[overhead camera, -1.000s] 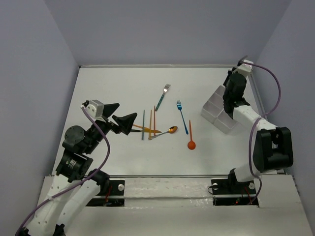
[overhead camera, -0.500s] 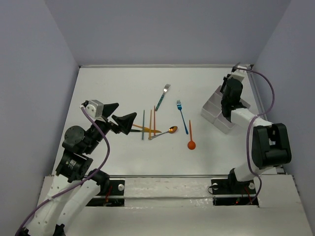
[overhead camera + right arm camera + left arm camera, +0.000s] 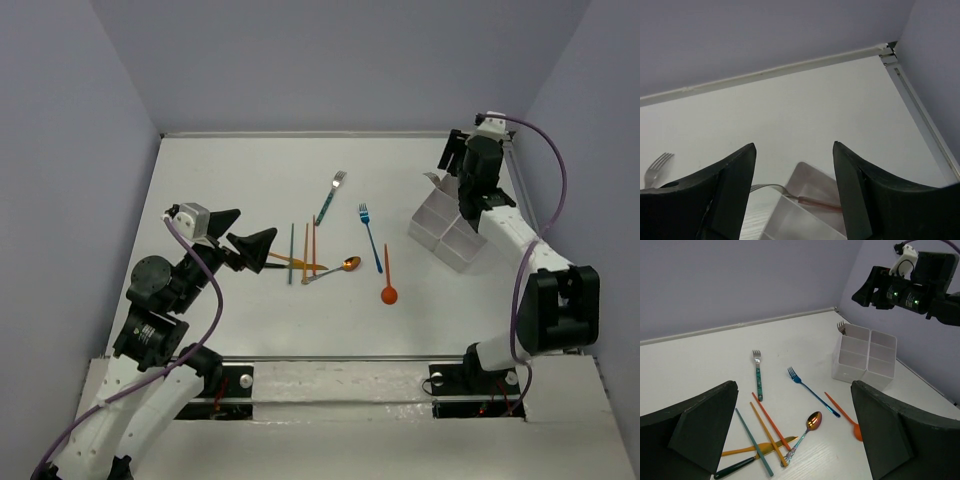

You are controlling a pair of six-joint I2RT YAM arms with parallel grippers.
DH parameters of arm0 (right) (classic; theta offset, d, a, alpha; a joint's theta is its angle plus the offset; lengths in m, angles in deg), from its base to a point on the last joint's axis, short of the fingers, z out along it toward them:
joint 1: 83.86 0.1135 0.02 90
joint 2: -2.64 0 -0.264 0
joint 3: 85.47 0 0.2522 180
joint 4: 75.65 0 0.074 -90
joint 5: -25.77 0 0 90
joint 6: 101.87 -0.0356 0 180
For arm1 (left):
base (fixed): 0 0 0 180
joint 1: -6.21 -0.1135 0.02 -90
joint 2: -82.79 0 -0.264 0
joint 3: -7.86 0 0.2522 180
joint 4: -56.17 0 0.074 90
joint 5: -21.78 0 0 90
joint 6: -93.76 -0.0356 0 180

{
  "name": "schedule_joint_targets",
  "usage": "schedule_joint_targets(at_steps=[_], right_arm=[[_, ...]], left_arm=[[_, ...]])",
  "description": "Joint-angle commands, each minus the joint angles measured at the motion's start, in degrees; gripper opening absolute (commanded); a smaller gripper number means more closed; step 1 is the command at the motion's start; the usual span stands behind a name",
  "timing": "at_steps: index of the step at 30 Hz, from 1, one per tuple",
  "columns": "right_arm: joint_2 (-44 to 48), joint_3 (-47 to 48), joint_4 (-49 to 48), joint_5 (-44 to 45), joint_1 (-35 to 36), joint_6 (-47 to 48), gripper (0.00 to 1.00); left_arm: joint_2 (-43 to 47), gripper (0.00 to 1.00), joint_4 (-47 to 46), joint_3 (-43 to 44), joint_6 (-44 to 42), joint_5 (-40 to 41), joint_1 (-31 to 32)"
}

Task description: Sort the eating utensils into containers

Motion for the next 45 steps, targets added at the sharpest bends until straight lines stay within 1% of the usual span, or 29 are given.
schedule_joint_targets(at_steps=[1, 2, 3, 4, 5, 7, 8, 12, 15, 18, 21, 28, 31, 32, 36, 37, 38, 41, 42, 43, 45], right_arm=[[5.57, 5.26, 10.48, -7.5, 4.24, -2.15, 0.67], [5.66, 5.61, 11.97, -7.94, 5.75, -2.15, 0.64], [4.88, 5.88, 16.77, -9.68, 7.24, -2.33, 0.63], [4.26, 6.31, 18.91, -10.74, 8.82, -2.42, 0.62], [3.56, 6.75, 22.06, -12.06, 12.32, -2.59, 0.61], [0.85, 7.28, 24.72, -13.65, 15.85, -2.33, 0.61], [-0.3, 7.72, 27.52, -14.18, 18.65, -2.59, 0.61], [-6.19, 9.66, 32.28, -18.74, 21.31, -3.91, 0.64], [-9.7, 9.83, 33.16, -19.45, 21.32, -4.26, 0.64], [-13.84, 11.5, 34.48, -22.43, 21.32, -3.91, 0.6], [-17.62, 12.47, 34.4, -23.15, 21.32, -3.65, 0.56], [-24.74, 15.28, 33.7, -21.3, 21.32, -4.35, 0.48], [-26.41, 15.72, 32.82, -17.18, 21.32, -4.7, 0.47], [-27.37, 15.72, 32.56, -16.82, 21.32, -4.88, 0.44], [-29.31, 16.34, 32.11, -17.79, 21.32, -5.23, 0.4], [-29.66, 16.34, 32.03, -17.61, 21.32, -5.32, 0.38], [-29.93, 16.43, 31.85, -17.61, 21.32, -5.4, 0.31], [-30.72, 16.95, 31.67, -17.96, 21.32, -5.84, 0.17], [-30.64, 17.39, 31.76, -18.31, 21.32, -6.02, 0.05], [-30.46, 17.39, 31.41, -18.4, 21.32, -6.19, 0.01], [-29.06, 17.92, 29.75, -18.75, 21.32, -6.46, 0.0]], left_arm=[[0.28, 0.99, -1.84, 0.04, -0.48, 0.39, 0.35], [0.28, 0.99, -1.84, 0.04, -0.48, 0.39, -0.17], [0.28, 0.99, -1.84, 0.04, -0.57, 0.39, -0.18], [0.2, 0.99, -1.92, 0.04, -0.57, 0.39, -0.18], [0.11, 0.99, -1.92, -0.05, -0.48, 0.48, -0.18], [-0.24, 0.99, -1.84, -0.05, -0.57, 0.66, -0.18], [-0.33, 0.99, -1.84, -0.05, -0.57, 0.66, -0.18], [-1.39, 0.99, -1.84, 0.04, -0.48, 0.31, -0.7], [-1.65, 0.99, -1.84, 0.04, -0.48, 0.22, -0.7], [-1.91, 0.99, -1.92, -0.05, -0.4, -0.04, -0.7], [-2.18, 0.99, -2.01, -0.05, -0.31, -0.4, -1.23], [-2.18, 0.99, -1.92, -0.05, -0.4, -0.49, -1.23], [-2.0, 0.99, -1.92, -0.05, -0.48, -0.4, -1.23], [-2.0, 0.99, -1.92, -0.05, -0.4, -0.4, -1.75], [-2.0, 0.99, -1.84, 0.04, -0.57, -0.22, -1.76], [-1.92, 0.99, -1.84, 0.04, -0.66, -0.22, -1.76], [-1.83, 0.99, -1.84, -0.05, -0.66, -0.22, -1.76], [-1.83, 0.99, -1.92, -0.05, -0.57, -0.31, -1.76], [-1.91, 0.99, -1.92, -0.05, -0.48, -0.31, -1.76], [-1.91, 0.99, -1.92, -0.05, -0.57, -0.31, -1.76], [-1.83, 0.99, -1.92, -0.05, -0.48, -0.57, -1.76]])
